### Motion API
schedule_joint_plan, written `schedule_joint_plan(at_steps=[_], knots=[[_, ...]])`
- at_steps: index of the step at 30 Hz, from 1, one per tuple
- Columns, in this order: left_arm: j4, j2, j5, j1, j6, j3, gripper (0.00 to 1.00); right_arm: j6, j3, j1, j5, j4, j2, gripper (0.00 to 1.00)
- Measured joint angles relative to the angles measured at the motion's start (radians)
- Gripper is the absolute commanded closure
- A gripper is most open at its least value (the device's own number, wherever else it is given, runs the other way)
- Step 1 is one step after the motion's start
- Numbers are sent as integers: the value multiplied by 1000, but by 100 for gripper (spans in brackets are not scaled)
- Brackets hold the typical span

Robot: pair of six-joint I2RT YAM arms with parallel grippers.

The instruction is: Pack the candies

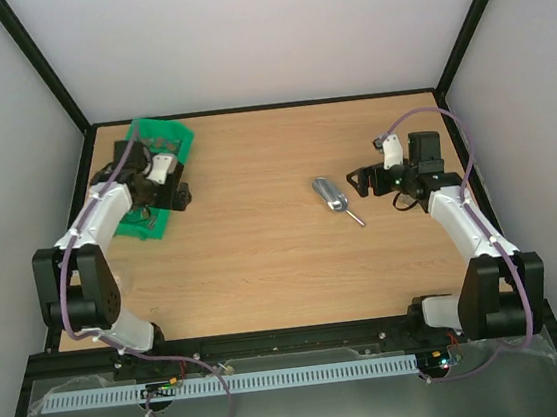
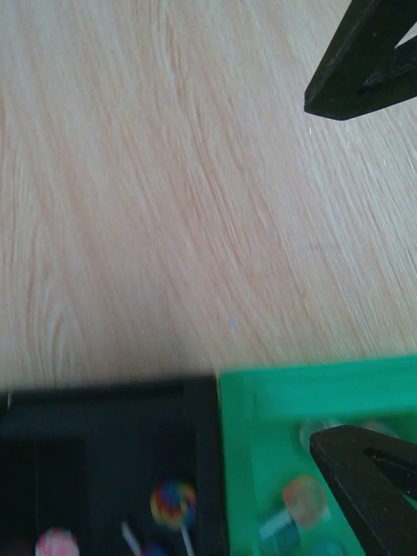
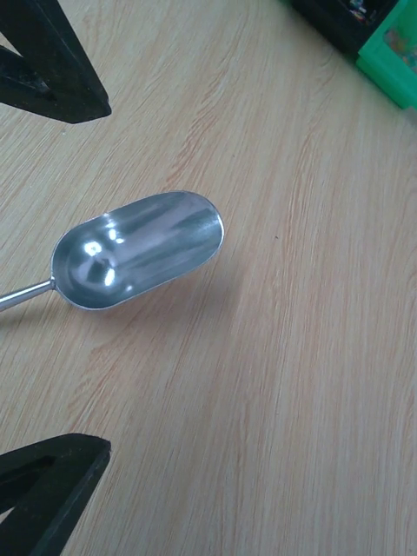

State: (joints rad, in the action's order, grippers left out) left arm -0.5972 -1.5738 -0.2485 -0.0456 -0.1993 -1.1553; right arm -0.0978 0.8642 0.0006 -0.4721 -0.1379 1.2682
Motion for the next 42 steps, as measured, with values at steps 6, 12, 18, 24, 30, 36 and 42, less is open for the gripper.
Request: schedule_joint_plan(at_steps=[6,12,18,24,30,36,42], knots=[[-130,1,-36,253,-142,-83,1,-11,0,0,-21,-7,2,2],[-269,17,40,519,-326,-98,1,-11,2,0,-50,-8,29,1],[-347,21,119,763,-496,-62,9,-11,15,0,-74,-22,68,1],[-383,-1,146,844,-588,-2,18,-15,48,0,-85,-34,104,2],[-369,0,162,841,-624,105,30,-28,65,0,-85,-52,115,1],[-361,0,144,827,-626,147,42,-40,78,0,-84,-73,120,1],[-332,3,121,726,-592,207,53,-55,78,0,-84,-87,120,1]])
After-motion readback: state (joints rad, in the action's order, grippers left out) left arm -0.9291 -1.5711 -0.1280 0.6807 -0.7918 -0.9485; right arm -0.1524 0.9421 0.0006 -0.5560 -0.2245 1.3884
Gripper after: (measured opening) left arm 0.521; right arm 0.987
